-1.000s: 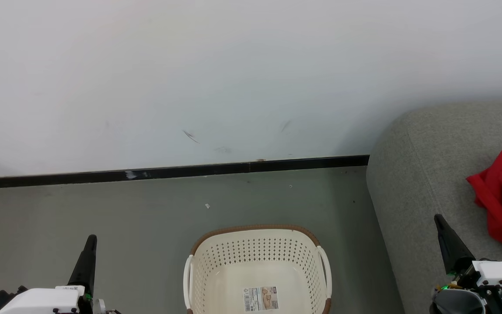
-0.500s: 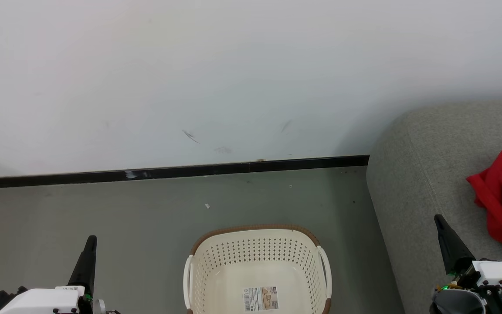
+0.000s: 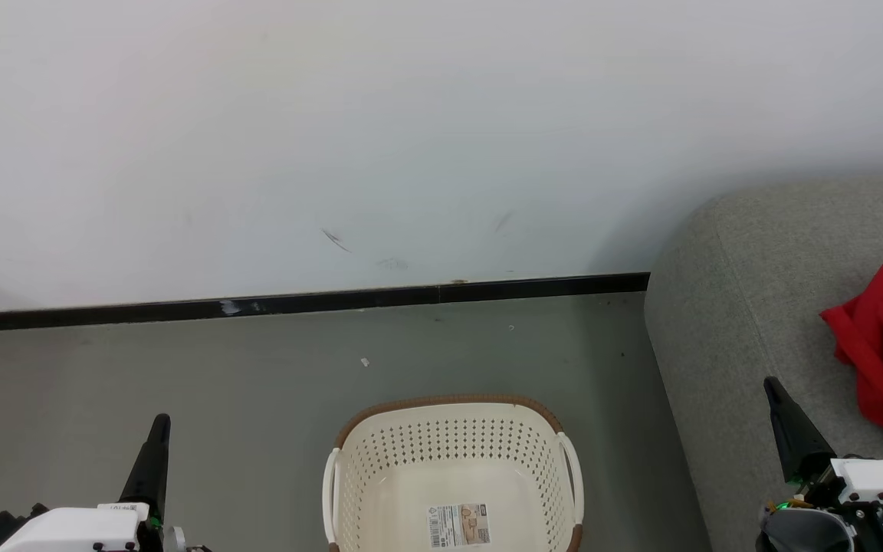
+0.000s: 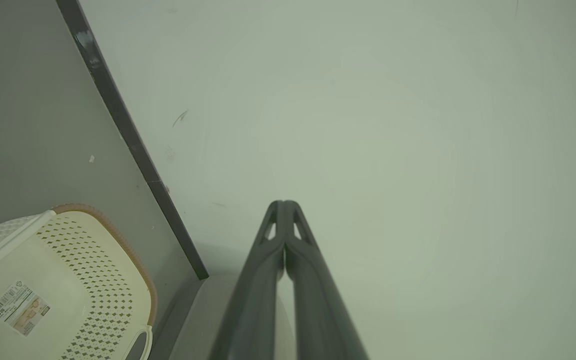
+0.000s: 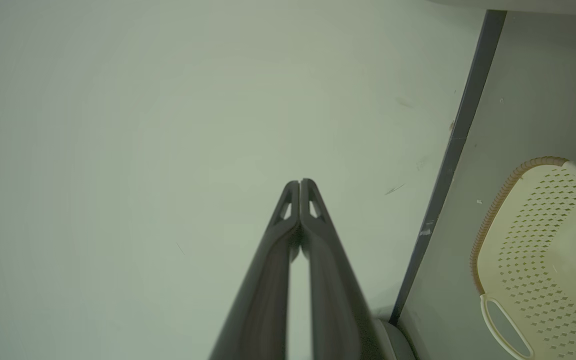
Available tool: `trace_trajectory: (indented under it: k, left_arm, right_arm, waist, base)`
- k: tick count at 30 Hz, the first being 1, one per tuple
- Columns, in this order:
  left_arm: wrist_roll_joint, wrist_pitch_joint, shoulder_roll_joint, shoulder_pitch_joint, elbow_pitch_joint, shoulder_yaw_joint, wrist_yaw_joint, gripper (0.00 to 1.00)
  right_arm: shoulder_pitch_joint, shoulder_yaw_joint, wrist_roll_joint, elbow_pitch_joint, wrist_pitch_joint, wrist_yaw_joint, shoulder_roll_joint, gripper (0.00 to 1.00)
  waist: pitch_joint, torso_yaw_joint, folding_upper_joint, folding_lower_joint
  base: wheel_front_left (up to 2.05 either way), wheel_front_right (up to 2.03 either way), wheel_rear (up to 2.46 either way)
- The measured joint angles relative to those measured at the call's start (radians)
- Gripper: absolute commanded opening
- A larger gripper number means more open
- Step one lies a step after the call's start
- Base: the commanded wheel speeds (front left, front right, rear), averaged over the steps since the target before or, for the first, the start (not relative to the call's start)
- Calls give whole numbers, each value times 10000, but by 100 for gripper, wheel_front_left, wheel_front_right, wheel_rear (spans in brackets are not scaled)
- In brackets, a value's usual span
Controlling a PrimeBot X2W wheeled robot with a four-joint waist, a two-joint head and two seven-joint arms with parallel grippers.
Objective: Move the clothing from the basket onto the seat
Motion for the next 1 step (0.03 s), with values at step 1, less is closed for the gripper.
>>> trace_trajectory:
  k: [1]
  left_arm:
    - [0, 0, 0, 0, 2, 0, 0, 0]
  right_arm:
    - [0, 0, 2, 0, 0, 0, 0, 0]
  waist:
    - [0, 0, 0, 0]
  base:
    - [0, 0, 0]
